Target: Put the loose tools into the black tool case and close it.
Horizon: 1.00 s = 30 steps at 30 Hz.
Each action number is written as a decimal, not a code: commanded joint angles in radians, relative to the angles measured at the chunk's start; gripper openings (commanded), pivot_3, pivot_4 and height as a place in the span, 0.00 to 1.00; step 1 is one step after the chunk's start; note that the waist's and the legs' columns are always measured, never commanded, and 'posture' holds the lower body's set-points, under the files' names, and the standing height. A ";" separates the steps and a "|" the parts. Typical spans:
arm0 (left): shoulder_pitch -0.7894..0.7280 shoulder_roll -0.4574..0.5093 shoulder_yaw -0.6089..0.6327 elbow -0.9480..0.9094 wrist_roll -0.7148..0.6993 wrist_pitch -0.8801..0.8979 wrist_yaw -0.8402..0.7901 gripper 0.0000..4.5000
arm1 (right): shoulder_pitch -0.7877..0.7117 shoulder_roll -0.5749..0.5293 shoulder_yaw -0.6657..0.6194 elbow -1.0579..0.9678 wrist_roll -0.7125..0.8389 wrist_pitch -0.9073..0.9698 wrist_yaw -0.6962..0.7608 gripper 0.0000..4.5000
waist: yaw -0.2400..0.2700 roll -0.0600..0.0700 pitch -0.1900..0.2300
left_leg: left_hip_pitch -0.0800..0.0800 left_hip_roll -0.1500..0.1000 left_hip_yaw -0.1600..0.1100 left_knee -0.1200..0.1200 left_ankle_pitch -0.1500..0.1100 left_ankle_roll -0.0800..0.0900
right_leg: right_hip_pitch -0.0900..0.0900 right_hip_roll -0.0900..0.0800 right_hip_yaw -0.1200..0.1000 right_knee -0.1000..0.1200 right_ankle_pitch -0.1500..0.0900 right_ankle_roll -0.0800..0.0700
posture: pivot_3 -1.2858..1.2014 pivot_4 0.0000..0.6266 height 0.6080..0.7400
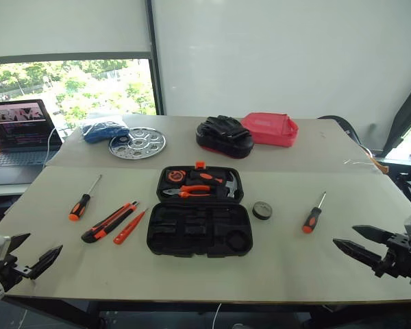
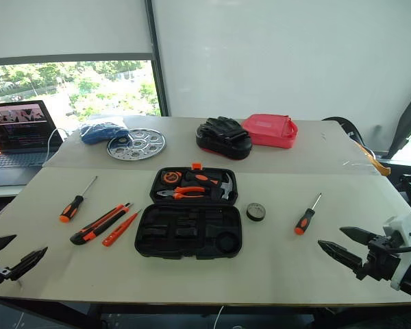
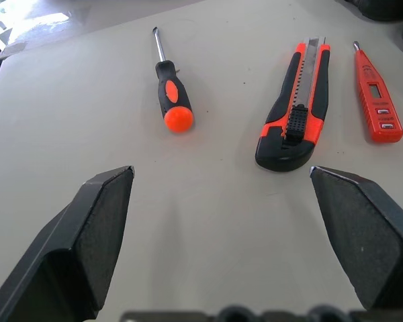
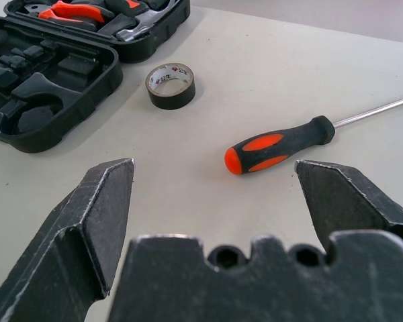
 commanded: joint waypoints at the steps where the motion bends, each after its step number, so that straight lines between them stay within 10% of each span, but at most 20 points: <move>1: -0.013 0.012 -0.004 0.005 0.013 -0.013 0.008 1.00 | -0.003 0.008 -0.008 -0.026 -0.003 -0.025 -0.009 0.99 | 0.000 0.000 0.000 | 0.000 0.000 0.000 0.000 0.000 0.000 | 0.000 0.000 0.000 0.000 0.000 0.000 | 0.52 0.24 1.00; 21: -0.179 0.098 -0.105 -0.172 -0.046 0.375 0.158 1.00 | -0.135 -0.040 0.042 -0.205 0.038 0.042 -0.086 0.99 | -0.002 0.000 0.000 | 0.000 0.000 0.000 0.000 0.000 0.000 | 0.000 0.000 0.000 0.001 0.000 0.000 | 0.52 0.24 1.00; 30: -0.643 0.245 -0.269 -0.040 -0.066 0.847 0.351 1.00 | -0.334 -0.110 0.157 -0.358 0.125 0.090 -0.080 0.99 | 0.005 -0.003 0.003 | 0.000 -0.001 -0.003 0.001 0.000 0.000 | 0.000 0.001 -0.001 0.002 0.000 0.000 | 0.52 0.24 1.00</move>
